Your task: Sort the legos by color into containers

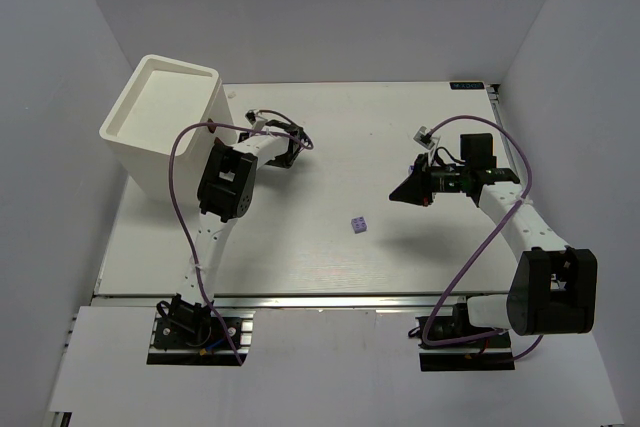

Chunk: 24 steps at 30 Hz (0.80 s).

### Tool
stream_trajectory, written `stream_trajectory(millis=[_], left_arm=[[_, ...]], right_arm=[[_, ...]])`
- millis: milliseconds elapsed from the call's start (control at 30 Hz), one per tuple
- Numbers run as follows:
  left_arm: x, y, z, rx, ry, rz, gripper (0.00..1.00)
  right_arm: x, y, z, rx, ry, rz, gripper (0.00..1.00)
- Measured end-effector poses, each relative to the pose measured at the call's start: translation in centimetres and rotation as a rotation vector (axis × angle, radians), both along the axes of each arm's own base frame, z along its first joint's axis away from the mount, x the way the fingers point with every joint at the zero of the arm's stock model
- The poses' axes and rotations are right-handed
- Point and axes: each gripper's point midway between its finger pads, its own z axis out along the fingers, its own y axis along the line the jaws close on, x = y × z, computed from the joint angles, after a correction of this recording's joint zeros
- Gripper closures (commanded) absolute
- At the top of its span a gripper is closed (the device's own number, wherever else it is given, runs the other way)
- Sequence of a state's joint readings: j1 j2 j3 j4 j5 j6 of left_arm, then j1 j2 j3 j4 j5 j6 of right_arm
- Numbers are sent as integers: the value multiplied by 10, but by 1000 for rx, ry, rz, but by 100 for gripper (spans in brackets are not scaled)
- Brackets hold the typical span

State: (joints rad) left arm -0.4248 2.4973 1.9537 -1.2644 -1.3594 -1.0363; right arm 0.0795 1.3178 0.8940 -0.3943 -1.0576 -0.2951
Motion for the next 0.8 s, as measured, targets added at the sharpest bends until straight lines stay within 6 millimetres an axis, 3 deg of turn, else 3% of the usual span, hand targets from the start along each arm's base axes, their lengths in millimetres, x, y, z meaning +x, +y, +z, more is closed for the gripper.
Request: stream_trajectory(millis=[300, 800], left_arm=[[-1, 0, 1, -1, 0, 2, 100], [-6, -15, -4, -64, 29, -22, 100]], right_arm=[[0, 0, 0, 0, -1, -1, 90], [0, 0, 0, 0, -1, -1, 90]])
